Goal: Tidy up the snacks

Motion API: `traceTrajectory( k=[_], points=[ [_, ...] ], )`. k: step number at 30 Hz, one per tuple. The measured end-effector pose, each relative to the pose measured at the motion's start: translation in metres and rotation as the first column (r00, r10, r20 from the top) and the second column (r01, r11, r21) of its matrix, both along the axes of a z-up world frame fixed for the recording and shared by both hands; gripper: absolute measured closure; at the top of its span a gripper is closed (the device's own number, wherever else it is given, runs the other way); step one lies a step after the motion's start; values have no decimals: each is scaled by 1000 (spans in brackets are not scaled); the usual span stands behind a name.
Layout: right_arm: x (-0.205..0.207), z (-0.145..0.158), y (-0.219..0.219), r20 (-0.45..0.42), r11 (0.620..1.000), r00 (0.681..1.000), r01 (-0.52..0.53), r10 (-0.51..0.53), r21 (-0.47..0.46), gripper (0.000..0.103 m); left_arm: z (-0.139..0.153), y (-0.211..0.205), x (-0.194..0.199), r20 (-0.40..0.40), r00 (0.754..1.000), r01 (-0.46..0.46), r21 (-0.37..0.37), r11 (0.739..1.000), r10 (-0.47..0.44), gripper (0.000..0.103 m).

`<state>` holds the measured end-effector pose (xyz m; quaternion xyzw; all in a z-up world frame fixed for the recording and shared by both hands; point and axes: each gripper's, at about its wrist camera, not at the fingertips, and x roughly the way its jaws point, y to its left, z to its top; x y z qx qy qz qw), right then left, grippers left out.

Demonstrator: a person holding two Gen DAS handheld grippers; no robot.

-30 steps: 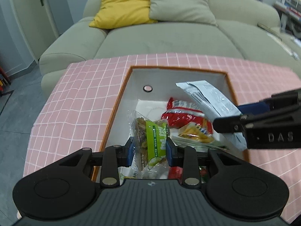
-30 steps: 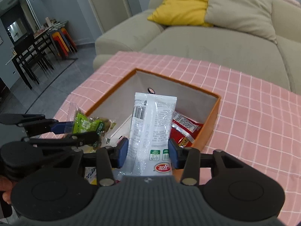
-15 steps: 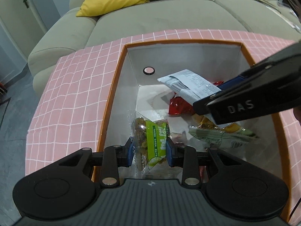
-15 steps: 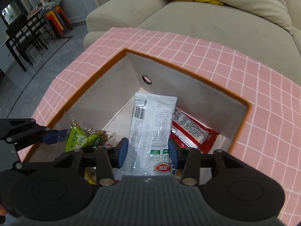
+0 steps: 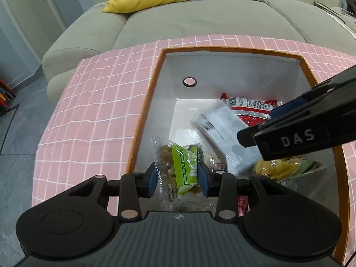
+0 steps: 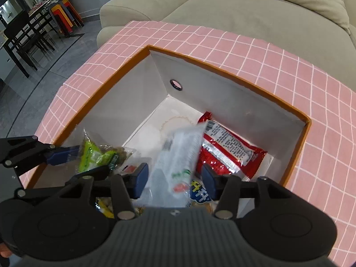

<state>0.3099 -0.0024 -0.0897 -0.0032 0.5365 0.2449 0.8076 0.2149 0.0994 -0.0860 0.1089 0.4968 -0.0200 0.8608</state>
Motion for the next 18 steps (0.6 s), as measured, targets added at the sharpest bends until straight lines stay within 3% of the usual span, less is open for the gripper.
traceTrajectory(
  k=[3,8,13,18],
  points=[
    [-5,12,-3,26,1000,1000,12,-12,19,32,8,1,-5,13,1000,-1,-3,1000,2,47],
    [-14,34,-17,49,997,998,41,-44,60,24,31,2,-19,67,998,-5,4,1000,4,31],
    [-28,64,-34,70,994,996,53,-60,97,19,61,1,-32,120,993,-17,-20,1000,19,29],
    [-53,104,-53,146,991,987,45,-64,129,17,98,-6,-53,227,973,-42,-34,999,49,26]
  ],
)
